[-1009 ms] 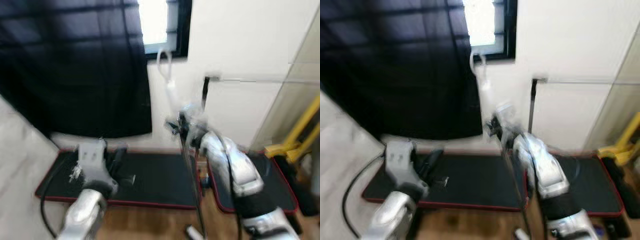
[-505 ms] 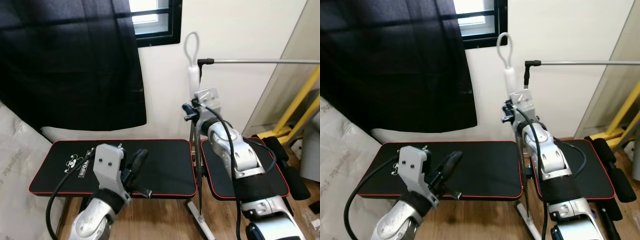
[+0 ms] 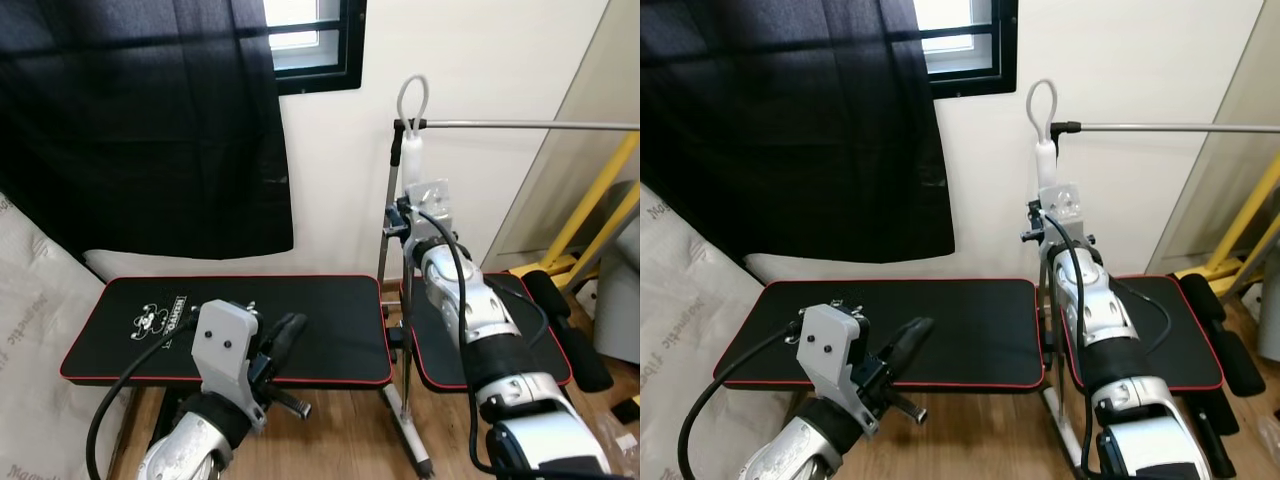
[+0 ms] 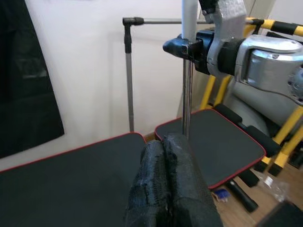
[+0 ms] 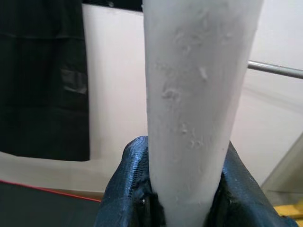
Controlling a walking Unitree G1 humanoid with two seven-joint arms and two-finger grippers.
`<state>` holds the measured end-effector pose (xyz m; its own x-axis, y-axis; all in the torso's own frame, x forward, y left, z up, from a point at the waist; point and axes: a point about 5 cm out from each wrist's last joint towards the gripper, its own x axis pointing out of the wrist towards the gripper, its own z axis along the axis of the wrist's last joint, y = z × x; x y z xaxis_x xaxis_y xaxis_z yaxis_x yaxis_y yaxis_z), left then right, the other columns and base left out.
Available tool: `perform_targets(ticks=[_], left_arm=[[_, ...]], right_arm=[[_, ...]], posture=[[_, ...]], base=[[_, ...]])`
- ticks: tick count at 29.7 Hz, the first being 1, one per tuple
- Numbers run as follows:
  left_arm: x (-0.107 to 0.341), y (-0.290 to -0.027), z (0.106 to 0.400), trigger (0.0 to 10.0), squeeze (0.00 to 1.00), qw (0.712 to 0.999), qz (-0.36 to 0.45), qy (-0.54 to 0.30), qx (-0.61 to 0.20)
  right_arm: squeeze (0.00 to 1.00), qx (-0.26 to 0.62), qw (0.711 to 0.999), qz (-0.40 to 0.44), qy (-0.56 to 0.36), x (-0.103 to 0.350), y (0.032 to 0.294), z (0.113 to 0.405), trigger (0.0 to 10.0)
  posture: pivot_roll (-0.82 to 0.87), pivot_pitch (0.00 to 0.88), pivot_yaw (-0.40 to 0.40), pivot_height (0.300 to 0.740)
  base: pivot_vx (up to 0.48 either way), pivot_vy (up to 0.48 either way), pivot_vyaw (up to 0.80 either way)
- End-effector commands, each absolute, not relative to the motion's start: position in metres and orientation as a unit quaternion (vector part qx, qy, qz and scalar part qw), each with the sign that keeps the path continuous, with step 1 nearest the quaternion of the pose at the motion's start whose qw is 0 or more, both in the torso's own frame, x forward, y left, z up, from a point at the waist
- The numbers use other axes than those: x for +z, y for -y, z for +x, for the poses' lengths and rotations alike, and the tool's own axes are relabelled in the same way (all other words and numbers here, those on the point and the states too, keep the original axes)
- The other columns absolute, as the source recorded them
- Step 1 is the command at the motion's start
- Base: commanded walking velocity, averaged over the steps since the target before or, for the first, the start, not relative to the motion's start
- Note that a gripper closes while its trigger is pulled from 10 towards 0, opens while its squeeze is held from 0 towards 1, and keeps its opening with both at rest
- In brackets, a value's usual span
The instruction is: Sweep floor
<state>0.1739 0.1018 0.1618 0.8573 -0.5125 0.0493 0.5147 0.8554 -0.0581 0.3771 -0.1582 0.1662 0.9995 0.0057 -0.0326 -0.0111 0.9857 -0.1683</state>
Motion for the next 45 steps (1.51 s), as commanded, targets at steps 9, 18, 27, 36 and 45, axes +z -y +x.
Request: perform_targets(ticks=[9, 18, 27, 36, 45], left_arm=[[0.167, -0.098, 0.161, 10.0, 0.00, 0.956, -0.032, 0.006, -0.291], [0.179, -0.096, 0.148, 10.0, 0.00, 0.955, -0.030, 0.002, -0.295], [0.182, -0.096, 0.144, 10.0, 0.00, 0.954, -0.030, -0.003, -0.298], [0.182, -0.096, 0.148, 10.0, 0.00, 0.954, -0.024, -0.004, -0.298], [0.176, -0.097, 0.159, 10.0, 0.00, 0.954, -0.017, -0.002, -0.298]], right_arm=[[0.00, -0.031, 0.997, -0.064, 0.042, 0.191, 0.163, 0.391, 10.0], [0.00, -0.072, 0.990, -0.101, 0.062, 0.192, 0.167, 0.400, 10.0], [1.00, -0.039, 0.988, -0.134, 0.069, 0.184, 0.156, 0.398, 10.0], [1.00, 0.004, 0.990, -0.122, 0.072, 0.166, 0.157, 0.390, 10.0], [1.00, 0.102, 0.989, -0.093, 0.044, 0.136, 0.172, 0.361, 10.0]], posture=[[-0.01, 0.204, -0.001, 0.740], [0.03, 0.288, 0.012, 0.740], [0.04, 0.298, 0.015, 0.740], [0.02, 0.275, 0.012, 0.740], [-0.03, 0.215, 0.010, 0.740]], base=[[0.000, 0.000, 0.00], [0.000, 0.000, 0.00], [0.000, 0.000, 0.00], [0.000, 0.000, 0.00], [0.000, 0.000, 0.00]])
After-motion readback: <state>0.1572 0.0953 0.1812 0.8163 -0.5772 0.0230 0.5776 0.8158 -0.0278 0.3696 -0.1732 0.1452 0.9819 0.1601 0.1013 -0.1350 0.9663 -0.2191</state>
